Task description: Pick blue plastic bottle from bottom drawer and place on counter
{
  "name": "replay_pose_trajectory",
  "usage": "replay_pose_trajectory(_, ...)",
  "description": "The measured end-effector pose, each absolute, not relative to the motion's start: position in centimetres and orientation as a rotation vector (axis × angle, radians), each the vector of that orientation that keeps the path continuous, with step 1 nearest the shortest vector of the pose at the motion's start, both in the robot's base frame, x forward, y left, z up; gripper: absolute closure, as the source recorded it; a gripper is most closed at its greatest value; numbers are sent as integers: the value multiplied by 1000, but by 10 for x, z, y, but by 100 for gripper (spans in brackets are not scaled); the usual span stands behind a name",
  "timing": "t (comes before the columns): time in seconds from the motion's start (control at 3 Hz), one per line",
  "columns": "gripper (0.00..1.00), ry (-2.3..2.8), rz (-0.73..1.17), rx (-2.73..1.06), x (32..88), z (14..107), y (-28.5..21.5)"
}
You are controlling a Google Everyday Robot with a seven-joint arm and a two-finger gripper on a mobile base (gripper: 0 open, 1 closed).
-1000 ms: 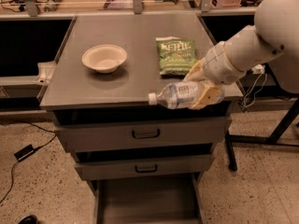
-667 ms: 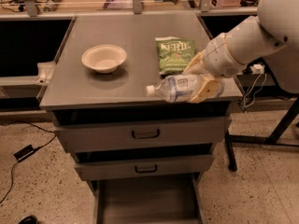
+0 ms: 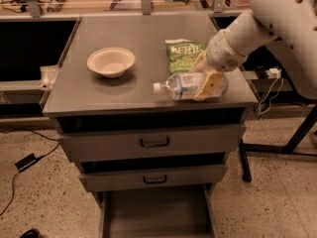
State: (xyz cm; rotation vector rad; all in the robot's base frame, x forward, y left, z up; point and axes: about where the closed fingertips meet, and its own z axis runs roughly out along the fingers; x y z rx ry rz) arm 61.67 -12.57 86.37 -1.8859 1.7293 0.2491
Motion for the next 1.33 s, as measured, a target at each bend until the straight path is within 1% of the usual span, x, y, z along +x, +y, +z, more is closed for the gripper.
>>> replay_pose_trajectory(0.33,73,1758,239,-1909,630,857,-117)
replay_pose_trajectory(0.67,51,1781,259,-1869,638,847,-114)
replay_pose_trajectory(1.0,26,1783,260,-1862,639,845,-113)
replay_pose_trajectory(1.33,4,1783,260,-1862,639,845,-113)
